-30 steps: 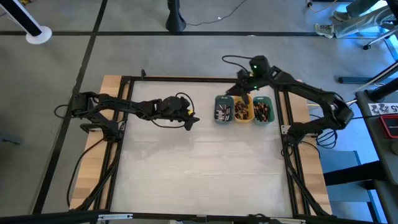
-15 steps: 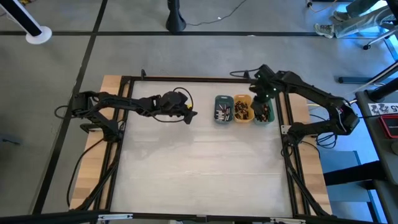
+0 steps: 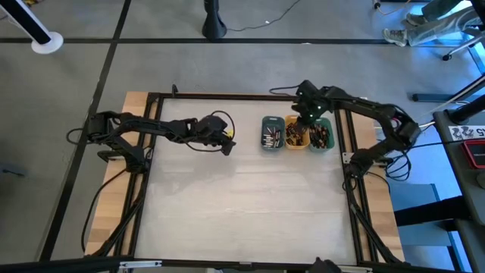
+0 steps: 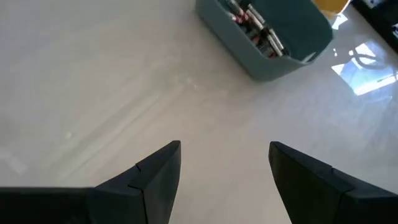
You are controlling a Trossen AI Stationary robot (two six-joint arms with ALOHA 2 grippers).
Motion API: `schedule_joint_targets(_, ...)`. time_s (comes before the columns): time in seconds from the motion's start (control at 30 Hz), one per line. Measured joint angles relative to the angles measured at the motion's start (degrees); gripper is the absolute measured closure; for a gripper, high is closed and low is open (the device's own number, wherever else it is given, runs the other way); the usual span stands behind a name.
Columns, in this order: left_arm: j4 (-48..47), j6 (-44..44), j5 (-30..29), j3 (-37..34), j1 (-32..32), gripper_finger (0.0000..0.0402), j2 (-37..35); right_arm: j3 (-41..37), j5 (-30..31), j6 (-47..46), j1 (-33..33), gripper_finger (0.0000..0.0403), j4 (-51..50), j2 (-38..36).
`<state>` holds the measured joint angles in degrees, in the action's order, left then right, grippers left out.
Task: Sort batteries
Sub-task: Put the black battery into the yellow bin
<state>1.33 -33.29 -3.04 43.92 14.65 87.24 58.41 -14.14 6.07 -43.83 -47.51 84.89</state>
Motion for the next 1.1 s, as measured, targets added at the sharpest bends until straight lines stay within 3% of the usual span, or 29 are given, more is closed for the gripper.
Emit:
schedule_joint_targets(0.27, -0.75, 0.15, -2.01, -0.3, -2.44, 0.0169, 0.0, 0.0, 1.3, 0.11, -0.02, 0.0371, 1.23, 4.27)
schedule_joint_targets(0.43, 1.23, -1.11, -5.1, -0.33, -2.67, 0.0169, 0.0, 0.0, 1.7, 0.02, -0.07, 0.0353, 1.2, 4.27)
schedule_joint_targets(0.7, 4.79, -1.14, -5.25, -0.33, -3.01, 0.0169, 0.0, 0.0, 2.26, 0.13, -0.07, 0.0315, 2.15, 4.27)
schedule_joint_targets(1.1, 5.42, 0.96, -5.18, -0.33, -4.57, 0.0169, -1.27, 0.0, 2.67, -0.79, -0.07, 0.031, 1.84, 0.98)
